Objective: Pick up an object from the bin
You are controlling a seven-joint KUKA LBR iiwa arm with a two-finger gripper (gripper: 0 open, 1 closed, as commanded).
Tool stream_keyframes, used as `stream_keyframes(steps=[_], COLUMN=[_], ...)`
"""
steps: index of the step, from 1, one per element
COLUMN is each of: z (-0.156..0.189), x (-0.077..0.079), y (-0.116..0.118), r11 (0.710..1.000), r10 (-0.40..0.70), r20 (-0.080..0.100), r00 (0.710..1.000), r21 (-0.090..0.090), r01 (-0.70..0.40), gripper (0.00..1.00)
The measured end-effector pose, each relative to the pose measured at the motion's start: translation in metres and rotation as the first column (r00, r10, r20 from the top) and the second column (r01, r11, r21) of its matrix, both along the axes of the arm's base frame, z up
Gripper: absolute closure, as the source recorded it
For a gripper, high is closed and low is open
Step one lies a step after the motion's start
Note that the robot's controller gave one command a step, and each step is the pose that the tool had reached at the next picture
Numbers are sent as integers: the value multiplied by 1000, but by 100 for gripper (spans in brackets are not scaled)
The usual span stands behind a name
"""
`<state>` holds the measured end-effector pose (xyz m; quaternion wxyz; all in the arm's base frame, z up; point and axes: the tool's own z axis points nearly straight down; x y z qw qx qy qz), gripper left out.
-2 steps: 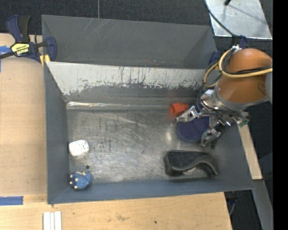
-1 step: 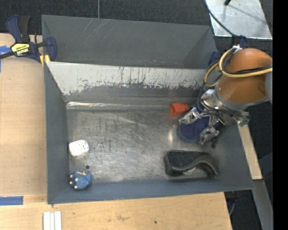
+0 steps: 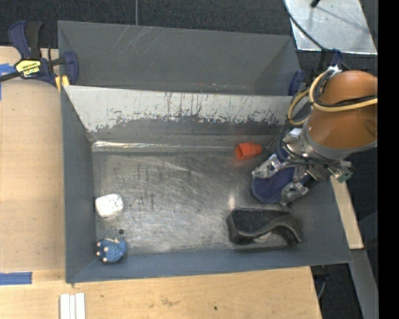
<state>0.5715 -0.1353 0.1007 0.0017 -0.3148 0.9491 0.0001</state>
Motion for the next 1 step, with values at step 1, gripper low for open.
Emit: stream_keyframes(steps=[1], z=[111], x=[22], y=[16], r11=[1000], r10=[-18], r20=[10], r00=[1000], r21=[-3], r01=[18], gripper=[100])
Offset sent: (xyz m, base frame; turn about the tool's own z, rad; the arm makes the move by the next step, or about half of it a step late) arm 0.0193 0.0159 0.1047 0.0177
